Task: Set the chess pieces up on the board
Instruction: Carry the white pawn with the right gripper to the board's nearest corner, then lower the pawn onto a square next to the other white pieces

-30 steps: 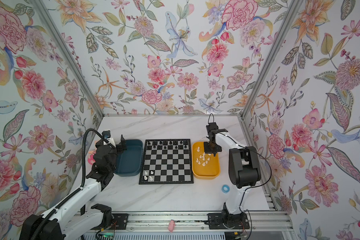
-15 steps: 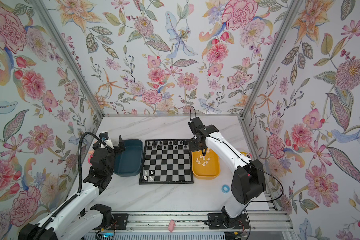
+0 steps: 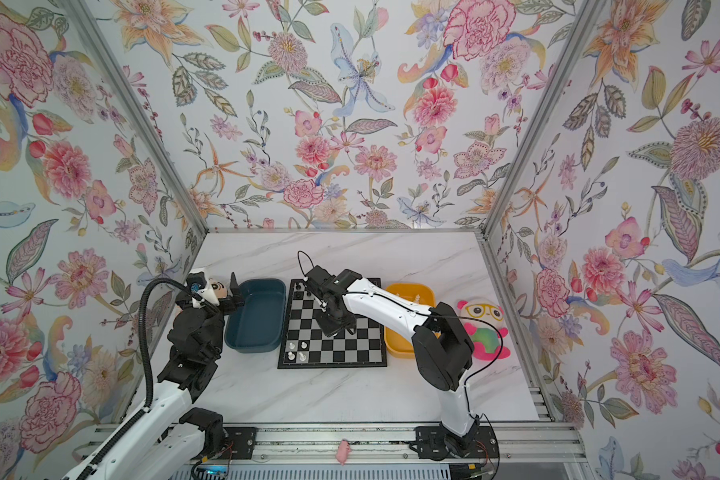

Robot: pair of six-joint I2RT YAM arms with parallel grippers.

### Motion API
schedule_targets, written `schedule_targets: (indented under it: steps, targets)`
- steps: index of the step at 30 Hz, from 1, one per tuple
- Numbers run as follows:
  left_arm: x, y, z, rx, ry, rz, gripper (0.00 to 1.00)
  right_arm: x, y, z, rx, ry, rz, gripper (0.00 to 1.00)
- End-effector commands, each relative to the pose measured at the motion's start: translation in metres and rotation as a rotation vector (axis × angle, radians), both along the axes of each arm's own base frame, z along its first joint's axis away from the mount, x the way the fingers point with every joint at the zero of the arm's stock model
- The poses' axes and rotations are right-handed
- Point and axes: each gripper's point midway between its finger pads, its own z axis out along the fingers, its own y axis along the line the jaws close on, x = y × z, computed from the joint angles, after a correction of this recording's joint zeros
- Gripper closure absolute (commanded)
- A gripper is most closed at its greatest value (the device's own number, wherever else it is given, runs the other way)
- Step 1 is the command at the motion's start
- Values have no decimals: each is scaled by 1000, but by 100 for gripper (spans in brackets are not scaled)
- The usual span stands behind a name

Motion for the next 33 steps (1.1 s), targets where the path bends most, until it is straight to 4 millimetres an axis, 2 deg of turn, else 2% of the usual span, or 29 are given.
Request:
schedule_targets:
  steps: [1,8,15,30,33]
  targets:
    - [-5,-2,-5,9,6,-11,3,-21,24,0,30,58,43,100]
    - [-12,0,-2,-1,-14,-8,3,-42,46,-18,7,87,100,100]
    - [-13,0,-3,-3,-15,-10,3,-50,48,-27,-20,93,119,100]
    - [-15,1,-3,-6,-23,-7,3,-51,46,-42,-65,91,115,100]
    - [-15,1,-4,-5,-22,-7,3,-51,45,-43,-67,92,115,97]
